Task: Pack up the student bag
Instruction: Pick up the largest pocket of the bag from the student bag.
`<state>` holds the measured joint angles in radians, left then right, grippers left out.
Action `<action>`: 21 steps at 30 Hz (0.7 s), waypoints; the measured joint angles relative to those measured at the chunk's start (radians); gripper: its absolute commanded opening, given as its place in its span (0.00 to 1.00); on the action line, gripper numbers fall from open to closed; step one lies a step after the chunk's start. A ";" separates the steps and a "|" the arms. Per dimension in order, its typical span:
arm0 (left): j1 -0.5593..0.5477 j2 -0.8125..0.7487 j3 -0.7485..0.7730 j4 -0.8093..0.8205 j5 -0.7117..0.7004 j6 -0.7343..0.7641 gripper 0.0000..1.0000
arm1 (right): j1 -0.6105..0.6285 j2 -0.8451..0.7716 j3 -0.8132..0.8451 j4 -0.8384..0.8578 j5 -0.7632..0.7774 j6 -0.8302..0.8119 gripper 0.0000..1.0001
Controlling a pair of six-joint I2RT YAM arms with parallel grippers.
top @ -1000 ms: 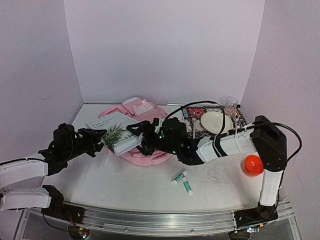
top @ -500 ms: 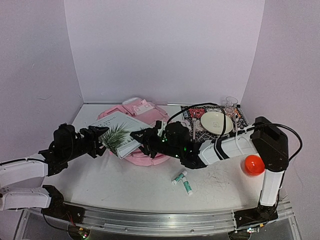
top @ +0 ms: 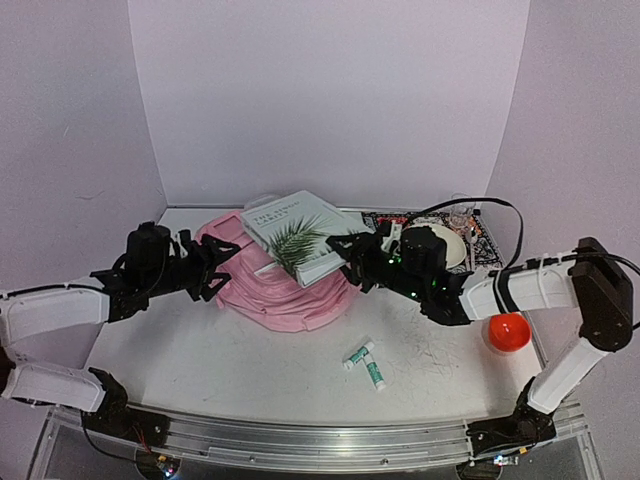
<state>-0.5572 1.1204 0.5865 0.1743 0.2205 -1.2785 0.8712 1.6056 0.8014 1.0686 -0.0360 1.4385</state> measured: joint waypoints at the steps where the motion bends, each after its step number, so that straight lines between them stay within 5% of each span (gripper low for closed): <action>1: -0.002 0.045 0.058 -0.041 0.011 0.060 0.80 | -0.017 -0.030 -0.027 0.001 0.006 -0.003 0.36; 8: -0.075 0.269 0.382 -0.277 0.009 0.390 0.81 | -0.116 -0.212 -0.185 -0.048 0.030 -0.018 0.37; 15: -0.309 0.546 0.724 -0.526 -0.154 0.650 0.81 | -0.197 -0.374 -0.293 -0.139 0.061 -0.037 0.38; 21: -0.425 0.686 0.848 -0.680 -0.298 0.782 0.80 | -0.245 -0.500 -0.344 -0.250 0.107 -0.054 0.39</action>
<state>-0.9817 1.8067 1.4344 -0.5062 -0.0775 -0.4962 0.6257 1.1055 0.4576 0.8183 0.0712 1.3843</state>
